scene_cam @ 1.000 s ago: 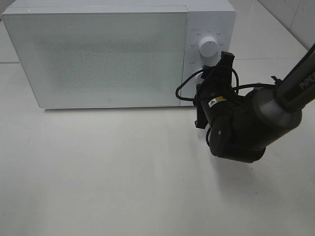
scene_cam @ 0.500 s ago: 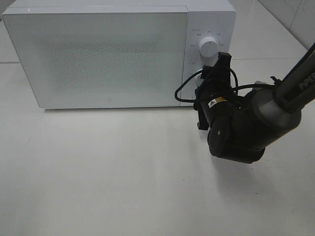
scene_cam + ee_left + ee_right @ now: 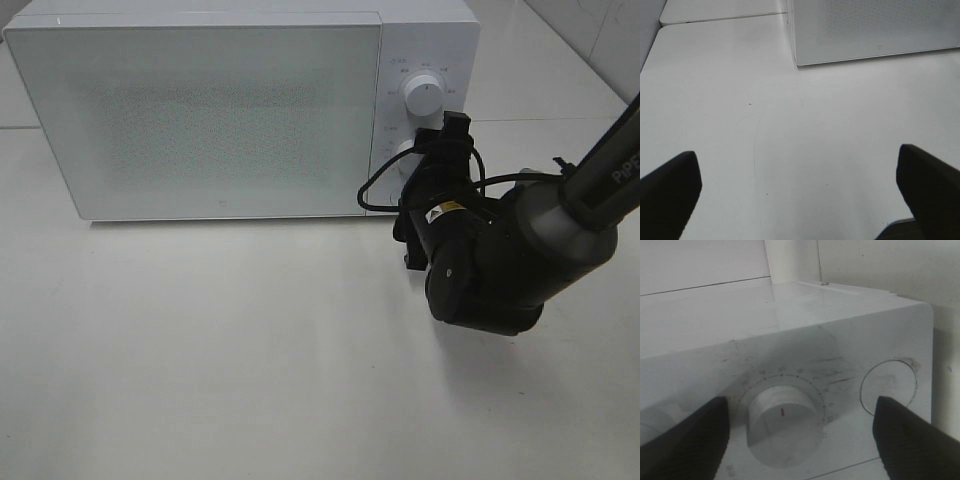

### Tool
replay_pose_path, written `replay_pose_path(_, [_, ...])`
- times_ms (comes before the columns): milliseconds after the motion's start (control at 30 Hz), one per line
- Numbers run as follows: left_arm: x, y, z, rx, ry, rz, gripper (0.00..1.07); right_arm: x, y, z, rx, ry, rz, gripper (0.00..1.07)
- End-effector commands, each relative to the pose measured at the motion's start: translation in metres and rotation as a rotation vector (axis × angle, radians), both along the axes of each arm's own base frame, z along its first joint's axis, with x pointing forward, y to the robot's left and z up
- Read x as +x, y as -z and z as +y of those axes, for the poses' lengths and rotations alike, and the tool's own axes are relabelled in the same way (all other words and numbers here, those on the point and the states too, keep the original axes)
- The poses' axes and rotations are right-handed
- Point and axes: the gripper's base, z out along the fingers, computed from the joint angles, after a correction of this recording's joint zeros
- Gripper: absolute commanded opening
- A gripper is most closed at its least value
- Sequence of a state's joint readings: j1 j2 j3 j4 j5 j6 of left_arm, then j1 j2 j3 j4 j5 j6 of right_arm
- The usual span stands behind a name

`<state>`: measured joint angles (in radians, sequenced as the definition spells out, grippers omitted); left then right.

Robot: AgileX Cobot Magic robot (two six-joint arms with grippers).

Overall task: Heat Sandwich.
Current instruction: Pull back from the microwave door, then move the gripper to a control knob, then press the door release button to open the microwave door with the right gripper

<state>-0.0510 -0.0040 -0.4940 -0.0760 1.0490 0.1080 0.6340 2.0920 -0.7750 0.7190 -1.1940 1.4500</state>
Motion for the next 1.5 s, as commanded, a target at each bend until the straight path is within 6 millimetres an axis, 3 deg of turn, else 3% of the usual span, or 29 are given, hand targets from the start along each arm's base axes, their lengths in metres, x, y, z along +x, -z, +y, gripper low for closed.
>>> replay_pose_path(33, [-0.003, 0.0, 0.0, -0.016, -0.003, -0.031, 1.0, -0.001, -0.023, -0.005, -0.026, 0.012, -0.171, 0.77])
replay_pose_path(400, [-0.003, 0.0, 0.0, -0.016, -0.003, -0.03, 1.0, -0.025, -0.03, -0.016, -0.071, -0.051, -0.14, 0.76])
replay_pose_path(667, [-0.003, 0.0, 0.0, -0.016, -0.003, -0.03, 1.0, -0.051, -0.04, -0.026, -0.202, -0.184, -0.057, 0.76])
replay_pose_path(933, [-0.003, 0.0, 0.0, -0.016, -0.003, -0.03, 1.0, -0.077, -0.041, -0.022, -0.518, -0.493, 0.084, 0.76])
replay_pose_path(1500, [-0.003, 0.0, 0.0, -0.016, -0.003, -0.03, 1.0, -0.108, -0.062, -0.02, -1.08, -1.005, 0.218, 0.76])
